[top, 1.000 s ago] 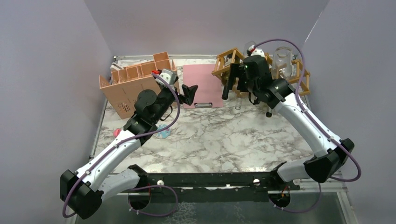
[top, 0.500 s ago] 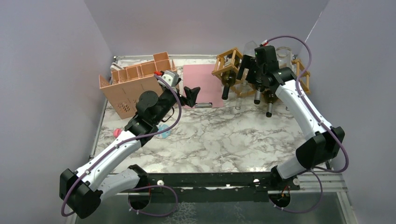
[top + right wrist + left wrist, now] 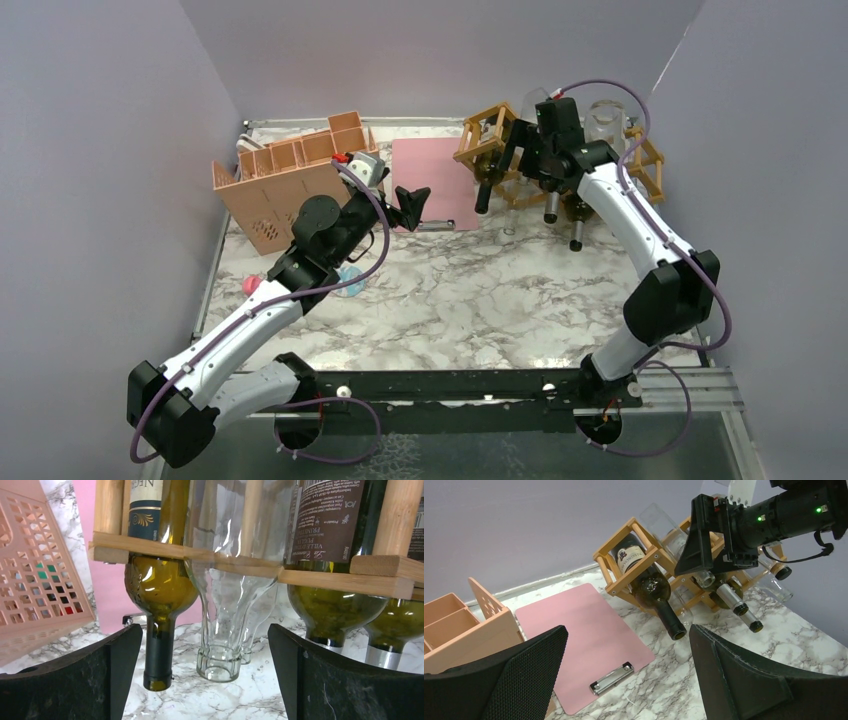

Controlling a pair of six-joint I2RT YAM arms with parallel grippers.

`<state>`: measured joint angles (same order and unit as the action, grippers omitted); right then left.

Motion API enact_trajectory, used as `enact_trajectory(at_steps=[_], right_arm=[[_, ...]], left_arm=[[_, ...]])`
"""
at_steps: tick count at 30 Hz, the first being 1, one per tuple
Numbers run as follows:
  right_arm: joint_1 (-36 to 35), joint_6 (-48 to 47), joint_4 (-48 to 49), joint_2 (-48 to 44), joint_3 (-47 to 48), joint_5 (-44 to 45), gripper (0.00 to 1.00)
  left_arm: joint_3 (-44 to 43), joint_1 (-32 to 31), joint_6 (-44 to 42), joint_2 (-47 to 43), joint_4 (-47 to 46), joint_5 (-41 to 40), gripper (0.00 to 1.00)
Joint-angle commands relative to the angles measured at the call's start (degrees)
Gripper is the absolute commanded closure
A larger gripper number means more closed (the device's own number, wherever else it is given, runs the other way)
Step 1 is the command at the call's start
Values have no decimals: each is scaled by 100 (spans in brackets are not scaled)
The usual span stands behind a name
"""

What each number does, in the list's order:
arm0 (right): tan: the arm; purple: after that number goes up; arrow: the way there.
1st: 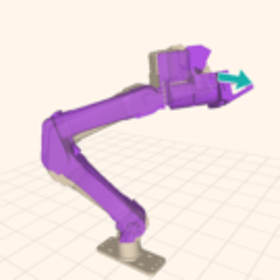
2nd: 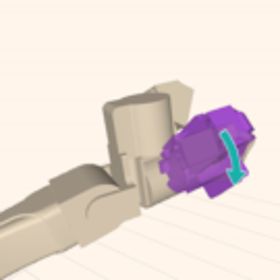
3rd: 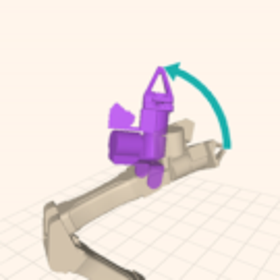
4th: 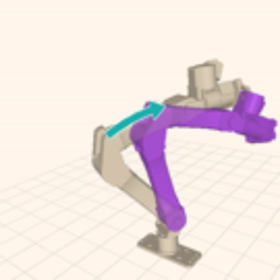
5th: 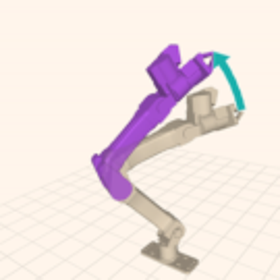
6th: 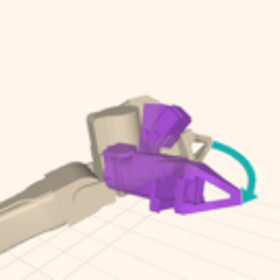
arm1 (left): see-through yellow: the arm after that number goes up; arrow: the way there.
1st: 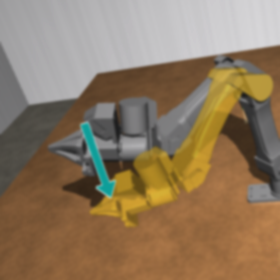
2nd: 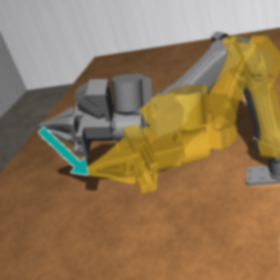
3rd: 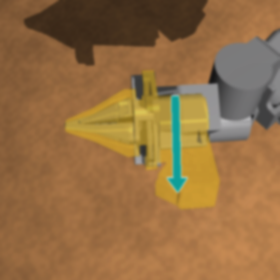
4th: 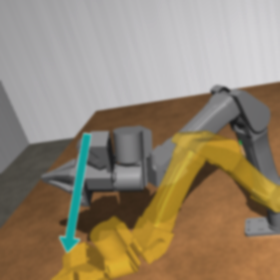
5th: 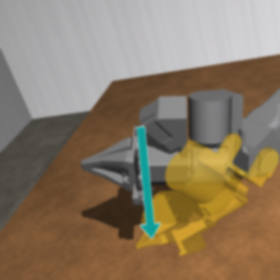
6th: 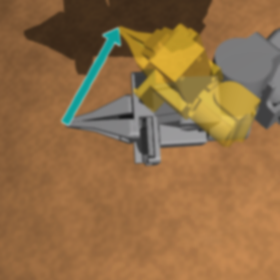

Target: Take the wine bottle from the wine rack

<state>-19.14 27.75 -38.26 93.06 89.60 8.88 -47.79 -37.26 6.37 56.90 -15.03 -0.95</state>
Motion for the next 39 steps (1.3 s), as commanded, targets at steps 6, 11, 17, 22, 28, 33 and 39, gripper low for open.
enact_trajectory(at_steps=[6,11,17,22,28,33,39], right_arm=[[281,205,451,138,-74,-702,1],[447,-121,919,46,-420,-1045,0],[680,48,824,120,-398,-1307,4],[811,469,943,216,-491,-2015,19],[825,704,1144,293,-553,-2313,36],[824,767,1267,332,-676,-2403,37],[829,936,1499,327,-854,-2427,42]], left_arm=[[42,-19,-57,-9,-132,-54,1],[42,-16,-57,12,-126,-75,1],[33,-19,-40,57,-125,-50,1],[42,-21,-59,88,-120,-92,1],[42,-27,-56,110,-124,-88,1],[50,-27,-44,108,-126,-119,1],[51,-28,-39,97,-129,-170,1]])
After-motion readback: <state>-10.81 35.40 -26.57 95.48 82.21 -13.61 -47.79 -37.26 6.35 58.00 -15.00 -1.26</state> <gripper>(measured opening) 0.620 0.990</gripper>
